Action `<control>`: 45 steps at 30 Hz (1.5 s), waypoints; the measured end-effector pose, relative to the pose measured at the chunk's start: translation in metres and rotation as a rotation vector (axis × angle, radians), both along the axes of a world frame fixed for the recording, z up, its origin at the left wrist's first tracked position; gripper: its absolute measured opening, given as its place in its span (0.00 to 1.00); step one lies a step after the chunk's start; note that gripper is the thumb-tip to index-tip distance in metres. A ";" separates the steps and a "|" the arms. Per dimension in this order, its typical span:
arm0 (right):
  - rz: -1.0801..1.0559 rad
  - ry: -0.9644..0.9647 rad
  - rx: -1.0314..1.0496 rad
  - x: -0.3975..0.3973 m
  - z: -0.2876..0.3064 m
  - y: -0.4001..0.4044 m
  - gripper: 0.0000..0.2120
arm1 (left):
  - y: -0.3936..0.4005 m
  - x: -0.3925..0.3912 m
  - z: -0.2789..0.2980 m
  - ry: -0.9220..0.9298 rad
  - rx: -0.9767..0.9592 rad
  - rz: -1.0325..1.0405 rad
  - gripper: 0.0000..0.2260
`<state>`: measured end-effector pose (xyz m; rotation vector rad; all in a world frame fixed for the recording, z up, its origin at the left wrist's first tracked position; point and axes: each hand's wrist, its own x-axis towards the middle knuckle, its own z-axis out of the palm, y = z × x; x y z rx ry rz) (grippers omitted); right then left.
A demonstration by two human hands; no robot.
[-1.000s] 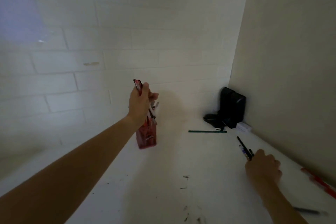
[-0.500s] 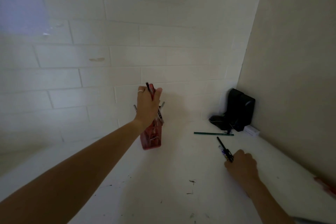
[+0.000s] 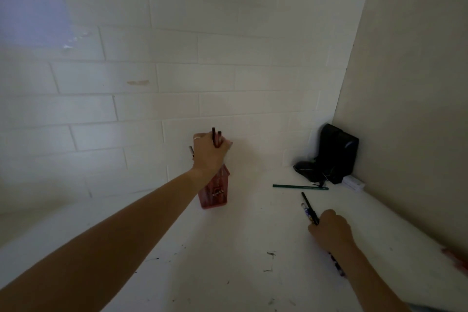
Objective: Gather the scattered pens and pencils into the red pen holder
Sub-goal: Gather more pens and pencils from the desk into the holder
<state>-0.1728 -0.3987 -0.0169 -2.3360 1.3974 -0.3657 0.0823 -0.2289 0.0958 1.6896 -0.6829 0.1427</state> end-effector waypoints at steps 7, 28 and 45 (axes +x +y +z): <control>-0.006 0.183 -0.214 0.010 -0.006 0.022 0.10 | 0.003 -0.008 0.002 -0.092 0.016 0.101 0.24; 0.158 -0.381 0.106 0.056 0.042 0.058 0.09 | 0.039 -0.079 -0.003 -0.850 0.127 -0.046 0.10; 0.420 -1.387 0.501 0.187 0.128 0.129 0.08 | 0.050 -0.006 -0.030 -0.109 -0.043 0.125 0.23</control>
